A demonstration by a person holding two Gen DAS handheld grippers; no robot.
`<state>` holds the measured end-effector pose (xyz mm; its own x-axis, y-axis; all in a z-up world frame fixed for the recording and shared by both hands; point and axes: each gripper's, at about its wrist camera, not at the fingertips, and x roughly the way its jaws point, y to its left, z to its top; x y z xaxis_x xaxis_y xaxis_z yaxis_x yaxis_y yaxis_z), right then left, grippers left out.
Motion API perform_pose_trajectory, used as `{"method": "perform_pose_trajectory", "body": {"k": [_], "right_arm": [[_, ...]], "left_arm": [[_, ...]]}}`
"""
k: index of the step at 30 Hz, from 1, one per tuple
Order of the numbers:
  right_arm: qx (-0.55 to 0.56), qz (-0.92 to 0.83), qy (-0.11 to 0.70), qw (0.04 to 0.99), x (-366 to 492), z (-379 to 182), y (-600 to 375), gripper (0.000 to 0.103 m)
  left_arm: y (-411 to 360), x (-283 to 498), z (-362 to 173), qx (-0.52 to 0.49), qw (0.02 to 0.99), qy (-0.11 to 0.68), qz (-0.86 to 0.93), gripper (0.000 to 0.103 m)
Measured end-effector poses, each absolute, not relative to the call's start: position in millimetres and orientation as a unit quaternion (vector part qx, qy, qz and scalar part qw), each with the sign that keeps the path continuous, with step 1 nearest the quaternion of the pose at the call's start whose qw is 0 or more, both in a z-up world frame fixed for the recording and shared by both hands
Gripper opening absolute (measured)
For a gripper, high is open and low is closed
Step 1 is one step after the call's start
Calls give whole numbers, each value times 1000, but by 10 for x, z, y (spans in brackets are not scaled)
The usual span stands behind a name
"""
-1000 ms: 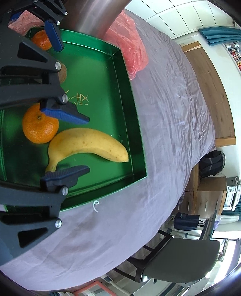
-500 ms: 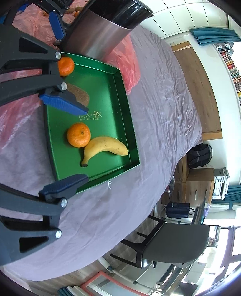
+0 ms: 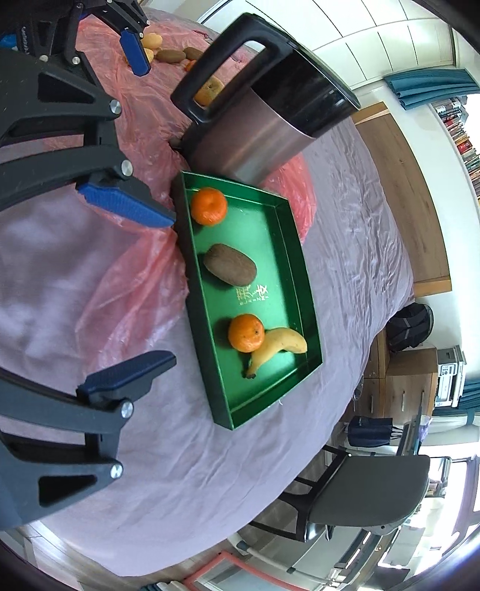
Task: Organize fruits
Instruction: 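Move both tools back toward the remaining fruits on the sheet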
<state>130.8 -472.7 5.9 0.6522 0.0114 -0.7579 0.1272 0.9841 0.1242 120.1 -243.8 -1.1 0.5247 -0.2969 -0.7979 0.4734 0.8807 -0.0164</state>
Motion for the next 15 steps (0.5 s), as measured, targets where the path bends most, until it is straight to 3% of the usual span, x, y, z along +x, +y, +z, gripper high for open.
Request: {"method": "perform_pose_trajectory", "body": {"k": [5,15], "right_arm": [[80,-19,418,905,1036,59,-4458,103],[50,35,422,905,654,73,-3690,103]], "left_arm": [[-2000,1031,-60,91,875,434,-196,77],[-1037,812,-124,45,892,434,-121,78]]}}
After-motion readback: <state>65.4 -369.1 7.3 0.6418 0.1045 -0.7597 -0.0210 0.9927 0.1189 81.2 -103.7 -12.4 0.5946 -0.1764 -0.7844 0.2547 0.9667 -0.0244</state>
